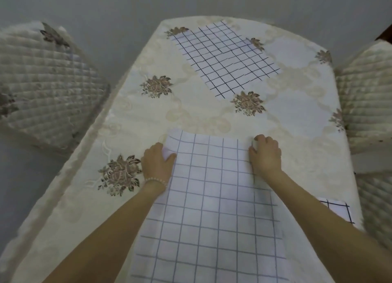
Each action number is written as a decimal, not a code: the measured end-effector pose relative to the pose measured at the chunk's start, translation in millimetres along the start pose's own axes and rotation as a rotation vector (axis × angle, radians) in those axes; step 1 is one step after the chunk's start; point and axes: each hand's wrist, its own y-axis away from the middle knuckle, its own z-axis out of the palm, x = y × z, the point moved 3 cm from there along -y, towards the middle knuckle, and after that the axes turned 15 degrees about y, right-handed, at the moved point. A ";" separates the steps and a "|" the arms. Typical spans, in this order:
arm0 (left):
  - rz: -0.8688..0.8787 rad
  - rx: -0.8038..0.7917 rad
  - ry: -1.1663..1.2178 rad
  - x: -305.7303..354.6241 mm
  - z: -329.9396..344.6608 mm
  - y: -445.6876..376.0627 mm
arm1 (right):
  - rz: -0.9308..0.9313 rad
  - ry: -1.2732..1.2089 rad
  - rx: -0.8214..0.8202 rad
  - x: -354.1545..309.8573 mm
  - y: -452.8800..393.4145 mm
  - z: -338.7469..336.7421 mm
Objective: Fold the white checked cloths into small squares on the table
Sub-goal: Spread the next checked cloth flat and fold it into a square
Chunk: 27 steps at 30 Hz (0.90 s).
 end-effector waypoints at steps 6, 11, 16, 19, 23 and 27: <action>0.623 -0.173 -0.242 36.2 62.0 20.6 | -0.307 -0.237 0.188 -114.5 46.4 10.9; 0.592 -0.379 -0.387 22.0 92.9 17.8 | -0.295 -0.196 0.023 -126.0 51.3 44.3; 0.546 -0.357 -0.368 3.5 76.3 2.0 | -0.277 -0.004 0.001 -86.7 43.5 52.7; 0.522 -0.305 -0.361 -14.9 51.0 -15.1 | -0.176 0.027 0.000 -41.1 37.4 51.2; 0.492 -0.290 -0.391 -29.5 34.4 -21.0 | -0.067 0.079 -0.018 13.1 41.4 50.0; 0.478 -0.249 -0.399 -20.7 29.4 -17.8 | -0.014 0.092 0.014 12.8 42.3 37.8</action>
